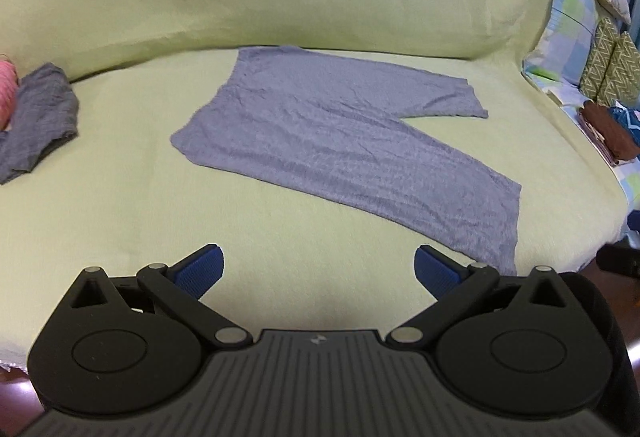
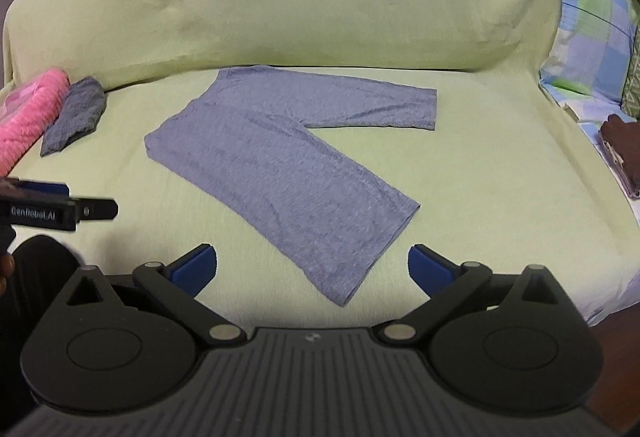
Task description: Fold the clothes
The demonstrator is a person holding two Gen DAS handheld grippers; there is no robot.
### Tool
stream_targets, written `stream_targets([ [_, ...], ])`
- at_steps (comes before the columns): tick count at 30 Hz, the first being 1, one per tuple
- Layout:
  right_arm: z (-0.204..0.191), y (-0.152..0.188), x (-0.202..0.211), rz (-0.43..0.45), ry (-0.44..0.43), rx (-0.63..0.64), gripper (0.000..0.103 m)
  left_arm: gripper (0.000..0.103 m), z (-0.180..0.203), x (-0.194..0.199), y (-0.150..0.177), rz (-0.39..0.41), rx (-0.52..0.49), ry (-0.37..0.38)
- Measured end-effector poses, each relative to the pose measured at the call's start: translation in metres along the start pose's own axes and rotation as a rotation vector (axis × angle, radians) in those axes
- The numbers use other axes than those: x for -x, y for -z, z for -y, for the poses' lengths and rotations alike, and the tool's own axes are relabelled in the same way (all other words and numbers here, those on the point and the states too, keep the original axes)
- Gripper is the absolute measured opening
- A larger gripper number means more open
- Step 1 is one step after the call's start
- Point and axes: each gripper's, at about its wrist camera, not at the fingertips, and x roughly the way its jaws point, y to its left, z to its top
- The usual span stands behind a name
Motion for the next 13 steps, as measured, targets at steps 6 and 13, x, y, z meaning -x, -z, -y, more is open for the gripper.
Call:
stream_targets([
  [6, 0.0021, 0.0052, 0.0045, -0.008, 0.005, -0.014, 0.101, 0.102, 0.0026, 0.0014, -0.002, -0.002, 0.007, -0.005],
  [13, 0.0036, 0.0079, 0.0041, -0.014, 0.006, -0.022, 0.101, 0.102, 0.0026, 0.0018, -0.0022, -0.004, 0.011, -0.012],
])
